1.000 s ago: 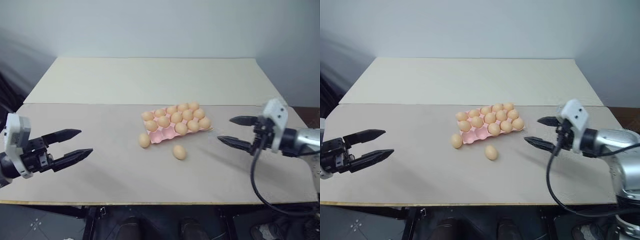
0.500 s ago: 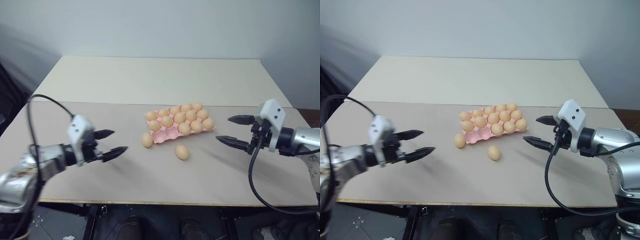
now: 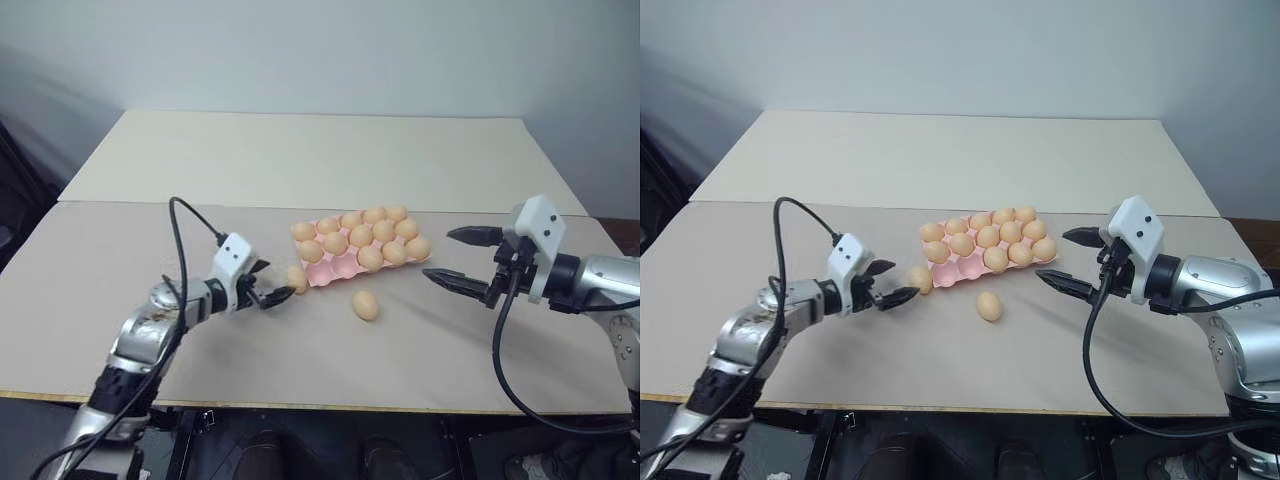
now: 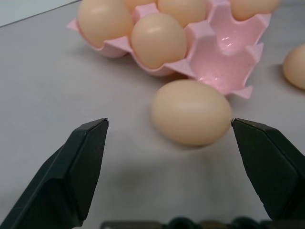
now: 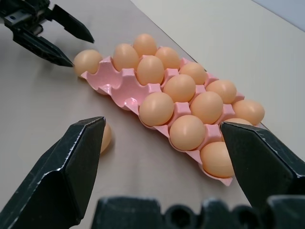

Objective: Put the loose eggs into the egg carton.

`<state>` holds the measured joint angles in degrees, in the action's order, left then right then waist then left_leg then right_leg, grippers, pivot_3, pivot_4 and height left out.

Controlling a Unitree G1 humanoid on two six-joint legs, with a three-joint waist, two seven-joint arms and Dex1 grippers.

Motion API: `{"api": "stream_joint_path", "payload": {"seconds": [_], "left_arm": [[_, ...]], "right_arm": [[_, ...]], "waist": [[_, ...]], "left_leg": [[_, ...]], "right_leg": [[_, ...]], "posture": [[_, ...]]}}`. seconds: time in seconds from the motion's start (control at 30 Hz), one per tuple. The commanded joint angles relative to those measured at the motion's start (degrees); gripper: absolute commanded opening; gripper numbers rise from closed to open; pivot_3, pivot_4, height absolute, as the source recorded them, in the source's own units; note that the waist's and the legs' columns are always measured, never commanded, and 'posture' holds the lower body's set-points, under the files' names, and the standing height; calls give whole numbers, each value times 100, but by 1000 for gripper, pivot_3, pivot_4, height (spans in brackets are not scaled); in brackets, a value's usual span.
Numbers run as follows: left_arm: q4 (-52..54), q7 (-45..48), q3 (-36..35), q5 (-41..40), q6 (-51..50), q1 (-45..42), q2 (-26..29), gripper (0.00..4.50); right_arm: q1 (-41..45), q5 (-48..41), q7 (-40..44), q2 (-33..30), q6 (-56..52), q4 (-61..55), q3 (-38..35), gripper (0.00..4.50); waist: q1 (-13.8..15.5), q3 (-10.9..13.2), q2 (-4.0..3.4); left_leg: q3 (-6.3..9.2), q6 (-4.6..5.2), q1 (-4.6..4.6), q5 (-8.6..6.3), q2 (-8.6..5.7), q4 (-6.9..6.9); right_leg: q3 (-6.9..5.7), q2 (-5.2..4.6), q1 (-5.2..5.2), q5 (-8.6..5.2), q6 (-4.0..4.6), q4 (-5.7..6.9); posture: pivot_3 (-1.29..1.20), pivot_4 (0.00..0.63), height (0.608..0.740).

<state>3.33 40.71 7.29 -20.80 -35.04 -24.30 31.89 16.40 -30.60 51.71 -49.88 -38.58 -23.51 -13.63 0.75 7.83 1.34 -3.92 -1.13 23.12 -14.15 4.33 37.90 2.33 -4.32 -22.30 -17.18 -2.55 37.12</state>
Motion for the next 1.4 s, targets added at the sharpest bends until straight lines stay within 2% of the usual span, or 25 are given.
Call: {"api": "stream_joint_path", "payload": {"seconds": [0.03, 0.27, 0.37, 0.53, 0.8, 0.93, 1.1, 1.4], "left_arm": [[-55, 184, 35, 81, 140, -118, -40, 4500], [-545, 257, 109, 390, 345, -346, -208, 4500], [-650, 318, 130, 443, 439, -382, -287, 3926], [-499, 418, -19, 446, 381, -259, -175, 2315], [39, 871, -450, 290, 537, 152, 497, 2315], [671, 1495, -749, -380, 385, 48, 713, 2315], [610, 1524, -345, -475, 208, -637, 283, 2315], [-858, 1329, 630, 512, 741, -1679, -649, 2315]], "right_arm": [[-23, -184, -126, -100, -104, -297, -307, 4471], [34, -463, -363, -39, -276, -452, -389, 4471], [2, -527, -410, -76, -286, -494, -395, 4500], [-51, -671, -506, -87, -378, -589, -462, 4500], [-50, -759, -606, -67, -363, -561, -413, 4500], [-116, -753, -541, -82, -307, -580, -379, 4500], [-240, -805, -230, -146, -200, -602, -388, 4500], [-256, -818, -196, -140, -244, -697, -492, 4500]], "waist": [[-10, 0, 0], [-5, 0, 0], [-3, 0, 0], [-6, 0, 0], [-10, 0, 0], [20, 0, 0], [60, 0, 0], [-4, 0, 0]], "left_leg": [[0, 0, 0, 0, 0, 0], [1, 0, -8, 1, 0, 1], [2, 0, -2, 1, -1, 1], [4, 0, -2, 1, -1, 3], [5, 0, -1, 1, 1, 2], [4, 0, -1, 1, 1, 3], [6, 0, 2, 1, -2, 4], [8, 1, 0, 1, -4, 6]], "right_leg": [[0, 0, 0, 0, 0, 0], [1, 0, 5, 0, 0, 0], [-1, 0, 3, 0, 0, 0], [-2, 0, 3, 0, 0, 1], [-2, 1, 1, 0, 0, 1], [-5, -2, 3, 0, 0, 0], [-7, -3, 5, 0, -1, -3], [-4, 1, 5, 1, -2, -1]], "posture": [[0, 150, 740], [0, 150, 740], [0, 150, 740], [0, 150, 740], [0, 150, 740], [0, 150, 740], [0, 150, 740], [0, 150, 740]]}}
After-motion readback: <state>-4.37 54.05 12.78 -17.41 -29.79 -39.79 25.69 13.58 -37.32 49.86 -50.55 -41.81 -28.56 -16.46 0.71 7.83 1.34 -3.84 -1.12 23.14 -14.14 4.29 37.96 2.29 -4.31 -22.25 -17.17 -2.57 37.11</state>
